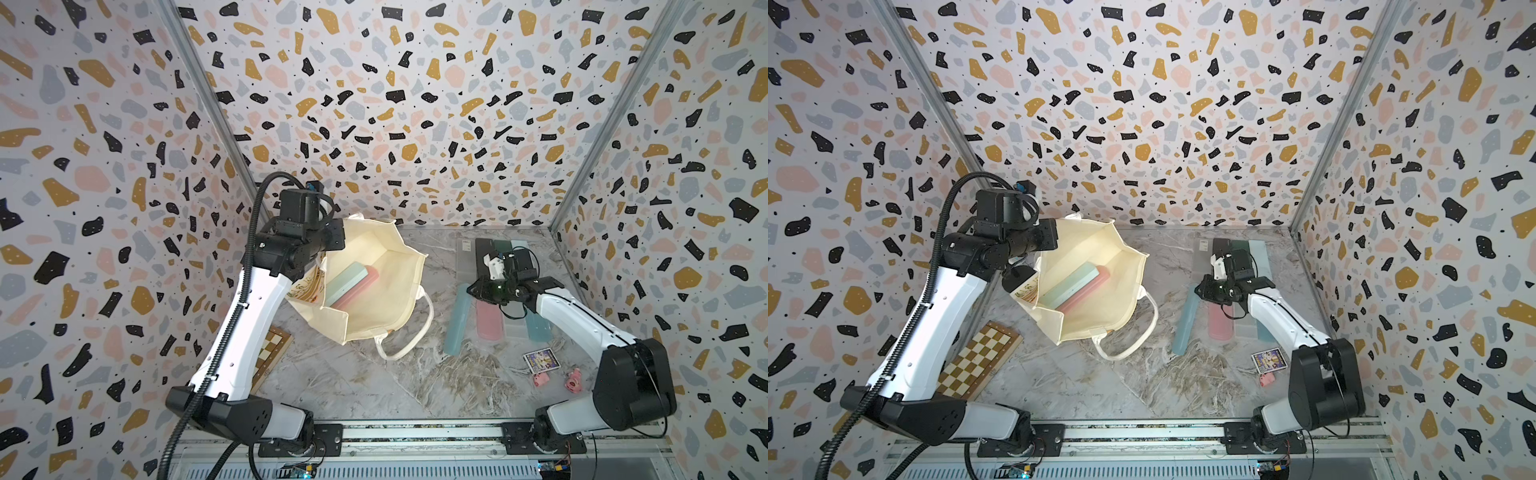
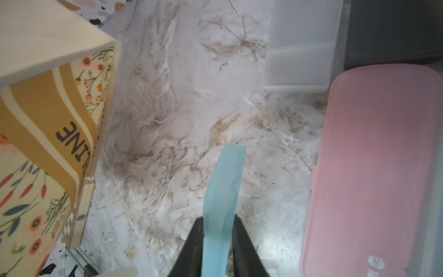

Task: Take out the pencil case from the canvas bag
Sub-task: Place the pencil case at the center of the board.

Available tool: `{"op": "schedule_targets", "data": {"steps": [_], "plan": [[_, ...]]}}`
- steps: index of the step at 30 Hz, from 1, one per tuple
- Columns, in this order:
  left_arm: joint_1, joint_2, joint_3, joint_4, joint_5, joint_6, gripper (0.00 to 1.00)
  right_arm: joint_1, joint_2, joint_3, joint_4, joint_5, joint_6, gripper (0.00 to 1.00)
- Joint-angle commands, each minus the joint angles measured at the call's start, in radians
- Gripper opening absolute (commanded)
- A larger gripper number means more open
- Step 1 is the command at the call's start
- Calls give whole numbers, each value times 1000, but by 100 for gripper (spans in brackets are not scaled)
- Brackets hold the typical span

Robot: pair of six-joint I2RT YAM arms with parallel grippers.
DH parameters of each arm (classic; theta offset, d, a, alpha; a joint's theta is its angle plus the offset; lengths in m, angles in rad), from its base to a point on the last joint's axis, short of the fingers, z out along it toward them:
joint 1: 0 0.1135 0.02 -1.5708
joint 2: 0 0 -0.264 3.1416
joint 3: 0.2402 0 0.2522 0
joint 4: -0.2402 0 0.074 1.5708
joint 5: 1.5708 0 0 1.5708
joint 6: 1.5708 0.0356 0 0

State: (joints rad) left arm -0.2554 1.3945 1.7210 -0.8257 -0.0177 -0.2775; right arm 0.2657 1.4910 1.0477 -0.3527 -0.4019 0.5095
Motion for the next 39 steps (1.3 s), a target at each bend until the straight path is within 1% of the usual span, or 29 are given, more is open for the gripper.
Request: {"op": "schedule_targets", "data": {"steps": [1,8,12,16,21,24,27,29,31,34,37,39], "plan": [[8,-57,-19,163,50,-7,0,-5,48,70,-38,-1,-42,23],[10,-78,-67,171,102,-11,0,-12,202,128,13,3,-32,23],[10,-84,-73,172,115,-10,0,-17,228,137,17,19,-29,23],[10,-79,-74,171,125,-9,0,-16,167,101,21,89,-38,30],[11,-66,-82,177,179,-35,0,3,54,6,15,218,-53,31],[12,-63,-87,184,212,-56,0,53,-12,-57,15,283,-64,32],[19,-68,-90,189,234,-84,0,141,-62,-107,11,363,-74,34],[33,-75,-99,194,246,-112,0,200,-76,-125,2,410,-79,37],[66,-85,-119,202,271,-153,0,257,-77,-139,-4,454,-84,42],[128,-105,-173,247,372,-234,0,317,-55,-144,-15,501,-90,51],[175,-122,-219,292,477,-297,0,342,-20,-152,-17,518,-95,61],[186,-134,-238,301,503,-311,0,343,1,-160,-12,519,-98,66]]}}
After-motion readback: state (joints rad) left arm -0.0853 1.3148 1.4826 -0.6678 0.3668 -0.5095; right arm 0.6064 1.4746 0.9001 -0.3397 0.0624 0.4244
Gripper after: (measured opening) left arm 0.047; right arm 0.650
